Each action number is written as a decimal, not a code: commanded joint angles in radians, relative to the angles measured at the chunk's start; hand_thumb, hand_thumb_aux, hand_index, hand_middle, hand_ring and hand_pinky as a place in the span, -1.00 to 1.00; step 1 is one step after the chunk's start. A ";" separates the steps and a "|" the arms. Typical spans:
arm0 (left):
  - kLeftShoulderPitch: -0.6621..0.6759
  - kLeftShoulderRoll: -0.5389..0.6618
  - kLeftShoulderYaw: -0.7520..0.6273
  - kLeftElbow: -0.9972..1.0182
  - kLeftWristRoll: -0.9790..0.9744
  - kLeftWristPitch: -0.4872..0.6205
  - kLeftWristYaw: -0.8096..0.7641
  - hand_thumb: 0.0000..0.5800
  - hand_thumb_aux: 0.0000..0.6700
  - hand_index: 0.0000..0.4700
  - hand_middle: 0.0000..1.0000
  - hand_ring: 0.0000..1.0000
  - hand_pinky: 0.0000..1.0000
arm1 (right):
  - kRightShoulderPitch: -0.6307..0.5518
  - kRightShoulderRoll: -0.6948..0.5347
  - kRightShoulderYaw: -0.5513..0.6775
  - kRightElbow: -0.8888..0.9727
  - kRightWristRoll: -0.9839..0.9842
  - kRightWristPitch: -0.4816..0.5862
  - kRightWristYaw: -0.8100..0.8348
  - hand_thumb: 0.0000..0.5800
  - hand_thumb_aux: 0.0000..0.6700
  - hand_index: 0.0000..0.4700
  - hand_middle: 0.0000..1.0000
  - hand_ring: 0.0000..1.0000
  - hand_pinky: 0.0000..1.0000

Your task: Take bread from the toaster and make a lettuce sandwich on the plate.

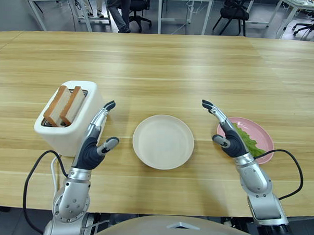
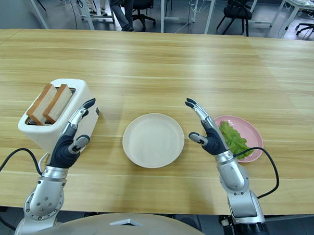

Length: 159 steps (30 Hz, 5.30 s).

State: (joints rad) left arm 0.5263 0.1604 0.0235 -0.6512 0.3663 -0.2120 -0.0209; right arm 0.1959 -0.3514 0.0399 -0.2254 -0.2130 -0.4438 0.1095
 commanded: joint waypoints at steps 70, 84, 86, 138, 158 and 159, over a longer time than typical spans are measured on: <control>-0.282 0.265 0.257 0.482 0.556 0.591 0.310 -1.00 -1.00 -1.00 -1.00 -1.00 -1.00 | 0.051 0.101 -0.014 -0.128 0.010 0.127 0.002 -1.00 -1.00 -1.00 -1.00 -1.00 -1.00; -0.293 0.271 0.248 0.471 0.545 0.639 0.282 -1.00 -1.00 -1.00 -1.00 -1.00 -1.00 | 0.053 0.101 -0.007 -0.127 0.016 0.122 0.010 -1.00 -1.00 -1.00 -1.00 -1.00 -1.00; -0.284 0.267 0.252 0.462 0.538 0.639 0.282 -1.00 -1.00 -1.00 -1.00 -1.00 -1.00 | 0.053 0.102 -0.008 -0.127 0.016 0.122 0.012 -1.00 -1.00 -1.00 -1.00 -1.00 -1.00; -0.407 0.313 0.157 0.492 0.420 0.485 0.323 1.00 1.00 0.96 -1.00 -1.00 -1.00 | 0.052 0.098 0.003 -0.126 -0.001 0.114 0.026 -1.00 -1.00 -1.00 -1.00 -1.00 -1.00; -0.456 0.201 0.356 0.316 0.044 0.186 0.375 1.00 1.00 0.96 1.00 1.00 1.00 | -0.028 -0.063 -0.031 -0.051 -0.197 0.092 0.003 -1.00 -1.00 -1.00 -1.00 -1.00 -1.00; -0.457 0.193 0.367 0.299 0.024 0.173 0.375 1.00 1.00 0.96 1.00 1.00 1.00 | -0.037 -0.100 -0.028 -0.028 -0.183 0.090 0.045 -1.00 -1.00 -1.00 -1.00 -1.00 -1.00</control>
State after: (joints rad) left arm 0.0804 0.3628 0.3660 -0.3103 0.4377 -0.0101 0.3603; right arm 0.1742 -0.4087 0.0255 -0.2923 -0.3878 -0.3418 0.1177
